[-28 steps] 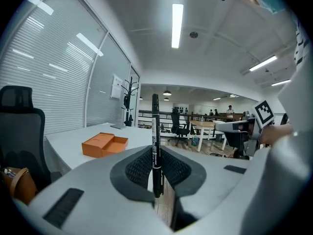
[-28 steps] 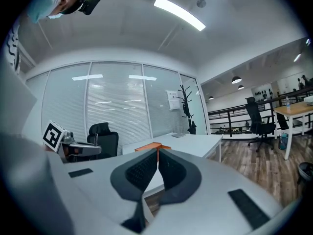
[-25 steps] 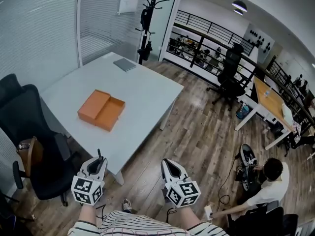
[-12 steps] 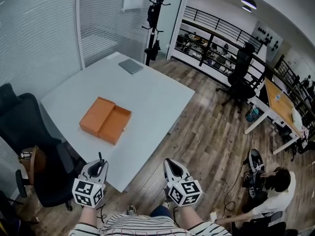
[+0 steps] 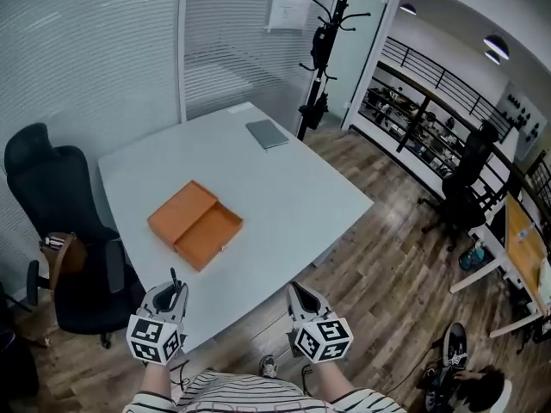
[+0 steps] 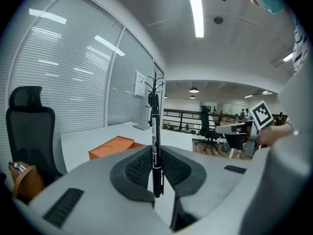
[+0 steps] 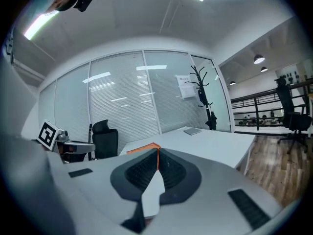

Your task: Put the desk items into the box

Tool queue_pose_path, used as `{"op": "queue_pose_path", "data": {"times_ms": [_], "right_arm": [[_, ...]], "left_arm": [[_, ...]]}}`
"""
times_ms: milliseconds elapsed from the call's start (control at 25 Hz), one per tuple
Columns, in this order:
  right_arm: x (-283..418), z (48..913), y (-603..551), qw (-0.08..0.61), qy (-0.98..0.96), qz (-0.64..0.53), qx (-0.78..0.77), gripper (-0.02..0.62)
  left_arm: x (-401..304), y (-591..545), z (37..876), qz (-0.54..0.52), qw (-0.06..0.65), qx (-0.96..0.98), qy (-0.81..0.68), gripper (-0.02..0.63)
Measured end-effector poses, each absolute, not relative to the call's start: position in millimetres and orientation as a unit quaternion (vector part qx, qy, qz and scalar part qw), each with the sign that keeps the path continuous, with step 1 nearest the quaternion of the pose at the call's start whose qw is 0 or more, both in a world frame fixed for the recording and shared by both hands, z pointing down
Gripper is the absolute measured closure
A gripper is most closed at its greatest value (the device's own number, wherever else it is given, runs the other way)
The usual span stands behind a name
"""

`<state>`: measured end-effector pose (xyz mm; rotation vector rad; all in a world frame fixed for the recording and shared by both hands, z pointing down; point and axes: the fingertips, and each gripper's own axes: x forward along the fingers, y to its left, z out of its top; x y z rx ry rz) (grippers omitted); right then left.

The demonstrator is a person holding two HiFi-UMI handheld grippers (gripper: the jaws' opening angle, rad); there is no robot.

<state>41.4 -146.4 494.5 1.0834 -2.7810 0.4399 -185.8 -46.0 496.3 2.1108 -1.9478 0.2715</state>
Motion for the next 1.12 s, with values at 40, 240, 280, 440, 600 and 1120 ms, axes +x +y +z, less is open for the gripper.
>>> {"op": "queue_pose_path", "data": {"times_ms": [40, 240, 280, 440, 600, 1120], "right_arm": [[42, 494, -155, 0.064, -0.925, 0.143, 0.348, 0.569], [52, 491, -187, 0.075, -0.943, 0.129, 0.296, 0.569], [52, 491, -191, 0.077, -0.947, 0.127, 0.285, 0.569], [47, 495, -202, 0.083, -0.957, 0.119, 0.250, 0.569], [40, 497, -206, 0.081, -0.963, 0.126, 0.225, 0.569], [1, 512, -231, 0.096, -0.959, 0.147, 0.223, 0.569]], "left_arm": [[-182, -50, 497, 0.090, 0.127, 0.718, -0.678, 0.549], [-158, -58, 498, 0.075, 0.122, 0.685, -0.715, 0.549], [-155, -58, 498, 0.073, 0.121, 0.678, -0.721, 0.549], [-153, -56, 498, 0.076, 0.117, 0.655, -0.743, 0.549], [-156, -57, 493, 0.092, 0.112, 0.642, -0.752, 0.549], [-215, -146, 491, 0.189, 0.130, 0.683, -0.693, 0.549]]}}
